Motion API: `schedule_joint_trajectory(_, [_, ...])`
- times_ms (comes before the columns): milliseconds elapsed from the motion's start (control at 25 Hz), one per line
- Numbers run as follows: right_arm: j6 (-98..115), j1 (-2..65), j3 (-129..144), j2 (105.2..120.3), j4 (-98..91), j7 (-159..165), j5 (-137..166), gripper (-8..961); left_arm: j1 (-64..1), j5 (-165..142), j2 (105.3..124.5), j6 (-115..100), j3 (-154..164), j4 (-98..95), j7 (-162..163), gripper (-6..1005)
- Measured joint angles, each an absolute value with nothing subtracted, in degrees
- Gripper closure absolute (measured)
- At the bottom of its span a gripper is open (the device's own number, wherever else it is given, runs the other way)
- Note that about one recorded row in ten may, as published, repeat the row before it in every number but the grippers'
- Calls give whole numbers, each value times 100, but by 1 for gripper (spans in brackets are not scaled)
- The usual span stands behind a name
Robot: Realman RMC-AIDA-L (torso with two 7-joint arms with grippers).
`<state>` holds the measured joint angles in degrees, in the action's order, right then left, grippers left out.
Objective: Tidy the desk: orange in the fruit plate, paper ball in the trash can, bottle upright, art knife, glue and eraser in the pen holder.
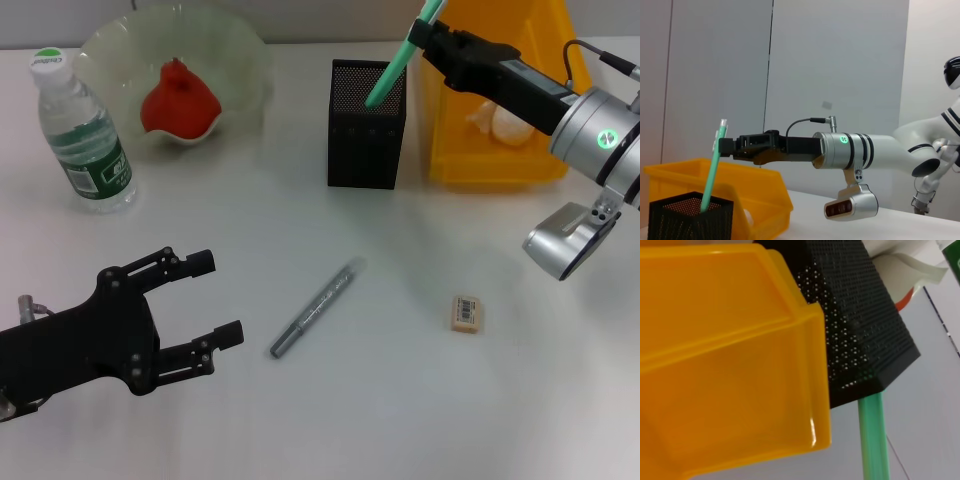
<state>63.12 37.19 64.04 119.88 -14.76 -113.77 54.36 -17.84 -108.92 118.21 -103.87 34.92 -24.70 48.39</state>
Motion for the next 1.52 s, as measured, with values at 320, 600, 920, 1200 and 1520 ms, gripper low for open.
schedule_joint_trajectory(320, [6188,3795,6453,11988,-1380,-11376,5068,740,-1778,-10891,11821,-10389,3486,-2470,4835,198])
schedule_joint_trajectory(600, [6237,3843,6477,11988,-1281,-11392,4925,694,-1776,-10891,11820,-10396,3480,-2470,4834,198])
schedule_joint_trajectory(920, [6698,3816,6463,11988,-1214,-11363,4718,466,-1775,-10889,11812,-10408,3483,-2470,4834,198])
schedule_joint_trajectory(1200, [7761,3673,6408,11988,-1114,-10755,4293,402,-1768,-10918,11812,-10425,3498,-2470,4834,198])
schedule_joint_trajectory(1520, [9115,3646,6393,11988,-619,-8122,2990,342,-1804,-10894,11820,-10433,3478,-2468,4916,198])
